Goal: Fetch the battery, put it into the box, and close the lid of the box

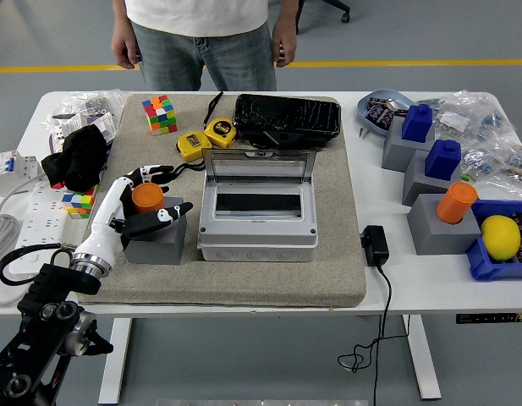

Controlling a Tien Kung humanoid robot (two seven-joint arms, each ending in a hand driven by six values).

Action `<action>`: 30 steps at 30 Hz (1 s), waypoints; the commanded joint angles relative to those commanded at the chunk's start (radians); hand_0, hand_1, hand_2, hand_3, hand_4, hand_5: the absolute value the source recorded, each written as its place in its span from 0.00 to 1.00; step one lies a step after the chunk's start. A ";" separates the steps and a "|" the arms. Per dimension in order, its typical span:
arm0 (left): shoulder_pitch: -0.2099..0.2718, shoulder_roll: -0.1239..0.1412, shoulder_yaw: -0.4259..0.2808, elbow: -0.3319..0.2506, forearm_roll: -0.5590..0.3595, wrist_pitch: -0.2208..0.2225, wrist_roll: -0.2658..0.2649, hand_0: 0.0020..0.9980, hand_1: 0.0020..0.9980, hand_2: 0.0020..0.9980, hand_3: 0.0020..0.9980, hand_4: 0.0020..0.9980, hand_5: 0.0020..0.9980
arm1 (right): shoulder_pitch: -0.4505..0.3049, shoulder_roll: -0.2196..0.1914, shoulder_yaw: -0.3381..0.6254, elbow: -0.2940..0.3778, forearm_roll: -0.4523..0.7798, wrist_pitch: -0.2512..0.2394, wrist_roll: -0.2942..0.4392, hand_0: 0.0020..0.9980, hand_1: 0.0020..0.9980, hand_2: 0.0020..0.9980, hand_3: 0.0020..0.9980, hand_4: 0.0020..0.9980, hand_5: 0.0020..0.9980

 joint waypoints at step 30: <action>-0.013 -0.001 0.003 0.057 -0.004 0.065 -0.016 0.10 0.09 0.13 0.10 1.00 0.00 | 0.001 -0.003 0.003 0.000 -0.004 0.002 0.000 0.70 0.65 0.67 0.72 1.00 0.93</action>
